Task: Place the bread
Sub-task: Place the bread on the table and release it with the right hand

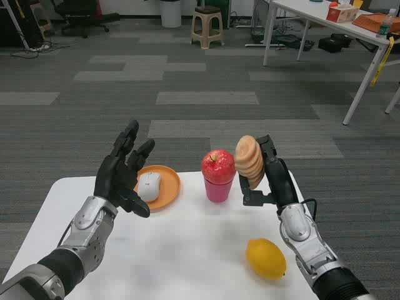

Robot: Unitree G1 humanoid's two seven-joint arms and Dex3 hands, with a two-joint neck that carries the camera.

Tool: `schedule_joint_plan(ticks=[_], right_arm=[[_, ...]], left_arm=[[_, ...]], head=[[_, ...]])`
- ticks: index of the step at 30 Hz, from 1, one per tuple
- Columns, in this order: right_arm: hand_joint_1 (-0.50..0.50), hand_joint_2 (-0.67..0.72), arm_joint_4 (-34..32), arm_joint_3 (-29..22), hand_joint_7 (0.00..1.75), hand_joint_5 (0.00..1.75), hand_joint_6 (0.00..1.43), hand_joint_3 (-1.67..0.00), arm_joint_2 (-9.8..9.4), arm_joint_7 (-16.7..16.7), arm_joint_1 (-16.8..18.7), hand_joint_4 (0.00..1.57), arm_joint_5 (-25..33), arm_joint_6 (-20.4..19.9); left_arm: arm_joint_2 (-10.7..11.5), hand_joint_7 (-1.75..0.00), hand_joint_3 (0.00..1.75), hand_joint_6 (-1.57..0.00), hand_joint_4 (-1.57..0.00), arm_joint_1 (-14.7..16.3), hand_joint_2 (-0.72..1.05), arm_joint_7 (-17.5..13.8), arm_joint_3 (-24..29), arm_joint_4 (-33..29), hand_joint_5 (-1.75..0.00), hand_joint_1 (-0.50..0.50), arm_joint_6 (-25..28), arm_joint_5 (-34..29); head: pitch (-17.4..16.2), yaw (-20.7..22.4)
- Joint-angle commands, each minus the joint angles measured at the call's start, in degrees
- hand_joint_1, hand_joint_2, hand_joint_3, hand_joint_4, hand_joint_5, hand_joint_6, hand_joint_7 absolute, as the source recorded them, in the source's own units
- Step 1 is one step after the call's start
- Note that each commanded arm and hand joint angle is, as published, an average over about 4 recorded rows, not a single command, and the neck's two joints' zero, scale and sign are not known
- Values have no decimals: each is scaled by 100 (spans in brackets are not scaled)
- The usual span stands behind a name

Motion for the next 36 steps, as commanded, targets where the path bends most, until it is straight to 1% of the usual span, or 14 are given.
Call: schedule_joint_plan(ticks=[1, 2, 3, 5, 9, 10, 14, 16, 18, 21, 27, 32, 35, 36], right_arm=[[-42, -54, -59, 250, 161, 136, 17, -159, -279, -274, -206, 17, 312, -287], [-42, -54, -59, 249, 161, 136, 17, -159, -278, -274, -206, 17, 312, -287], [-42, -54, -59, 247, 161, 136, 17, -159, -276, -274, -206, 17, 312, -287], [-42, -54, -59, 247, 161, 141, 17, -159, -273, -274, -206, 17, 312, -289], [-43, -54, -59, 244, 161, 136, 17, -159, -251, -274, -198, 17, 312, -291], [-42, -54, -59, 244, 161, 138, 17, -159, -249, -274, -198, 17, 312, -293], [-45, -54, -68, 247, 161, 136, 17, -159, -240, -274, -198, 17, 312, -295], [-45, -54, -74, 249, 161, 136, 17, -159, -229, -274, -195, 17, 312, -295], [-44, -54, -76, 249, 161, 136, 17, -159, -223, -274, -191, 17, 312, -295], [-42, -54, -76, 244, 161, 136, 17, -159, -225, -274, -189, 16, 312, -295], [-44, -54, 29, 143, 161, 141, 17, -159, -342, -252, -189, 11, 312, -295], [-42, -49, 308, -109, 162, 136, 16, -159, -416, -3, -189, 8, 185, -344], [-42, -48, 616, -573, 162, 136, 12, -159, -438, 271, -195, 6, -323, -375], [-42, -48, 730, -808, 161, 136, 11, -159, -436, 396, -198, 5, -602, -375]], left_arm=[[-132, 0, 9, 0, 0, 170, -46, 11, 543, -340, -51, 50, 29, 260], [-132, 0, 9, 0, 0, 170, -46, 11, 543, -340, -51, 50, 29, 260], [-132, 0, 9, 0, 0, 170, -46, 11, 543, -340, -51, 50, 29, 260], [-132, 0, 9, 0, 0, 170, -46, 11, 545, -340, -51, 50, 25, 260], [-132, 0, 9, 0, 0, 179, -46, 11, 556, -340, -51, 50, 12, 260], [-132, 0, 7, 0, 0, 179, -46, 11, 554, -340, -51, 50, 12, 260], [-126, 0, 9, 0, 0, 179, -46, 11, 552, -347, -51, 50, 12, 260], [-121, 0, 9, 0, 0, 179, -46, 11, 552, -349, -51, 50, 12, 260], [-119, 0, 9, 0, 0, 179, -46, 11, 552, -349, -46, 50, 12, 260], [-123, 0, 9, 0, 0, 183, -46, 11, 552, -349, -49, 50, 12, 260], [-123, 0, 9, 0, 0, 196, -46, 11, 545, -342, -51, 50, 12, 253], [-123, 0, 9, 0, 0, 196, -46, 11, 523, -336, -41, 50, 12, 251], [-130, 0, 9, 0, 0, 196, -46, 11, 517, -318, -41, 50, 12, 251], [-132, 0, 9, 0, 0, 196, -46, 11, 515, -314, -41, 50, 12, 251]], head=[[457, 427], [410, 383], [268, 253], [271, 266], [284, 275], [282, 269], [270, 253], [270, 253], [254, 233], [224, 205], [157, 138], [146, 72], [129, 58], [123, 51]])
